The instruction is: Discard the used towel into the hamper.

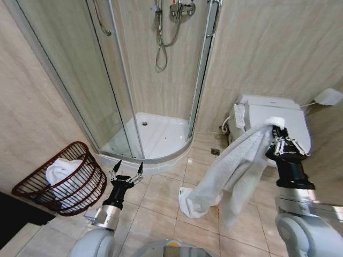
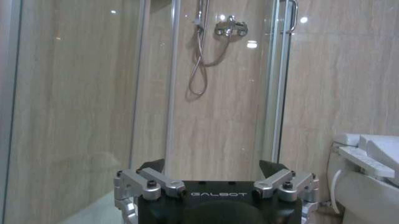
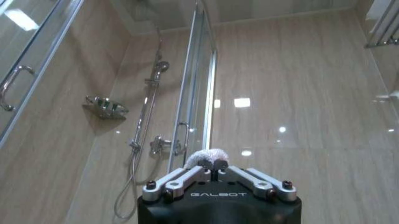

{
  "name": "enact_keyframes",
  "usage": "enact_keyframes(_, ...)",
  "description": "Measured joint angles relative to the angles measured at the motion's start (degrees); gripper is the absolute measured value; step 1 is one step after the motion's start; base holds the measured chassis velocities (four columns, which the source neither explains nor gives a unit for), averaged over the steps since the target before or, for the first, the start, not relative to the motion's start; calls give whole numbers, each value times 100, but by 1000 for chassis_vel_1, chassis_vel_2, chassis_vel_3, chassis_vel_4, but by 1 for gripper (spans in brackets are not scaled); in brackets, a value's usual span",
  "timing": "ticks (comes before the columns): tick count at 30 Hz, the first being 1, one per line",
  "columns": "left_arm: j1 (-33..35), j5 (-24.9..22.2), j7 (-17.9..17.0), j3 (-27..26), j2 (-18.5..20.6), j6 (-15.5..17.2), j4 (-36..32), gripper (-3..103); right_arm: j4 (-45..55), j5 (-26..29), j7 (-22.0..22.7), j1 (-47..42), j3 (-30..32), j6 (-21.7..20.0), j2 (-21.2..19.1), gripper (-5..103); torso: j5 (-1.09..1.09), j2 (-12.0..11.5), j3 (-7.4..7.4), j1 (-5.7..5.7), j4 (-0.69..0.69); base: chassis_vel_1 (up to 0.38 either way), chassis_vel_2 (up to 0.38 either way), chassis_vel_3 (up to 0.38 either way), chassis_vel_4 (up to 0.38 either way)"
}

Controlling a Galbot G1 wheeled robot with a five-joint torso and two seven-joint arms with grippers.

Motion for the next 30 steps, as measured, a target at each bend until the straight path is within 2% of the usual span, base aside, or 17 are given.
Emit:
enact_keyframes(14,0,0,0,0,0,0,0,99,2,4,-7,2,23,54,-12,1,0,335,248,87,0,0,0,0,0)
enact_keyframes(21,0,0,0,0,0,0,0,99,-12,14,-90,-36,75,213,31,1,0,499,374,126,0,0,0,0,0)
enact_keyframes(30,0,0,0,0,0,0,0,99,-6,364,-164,-50,628,268,-93,1,0,743,538,205,0,0,0,0,0)
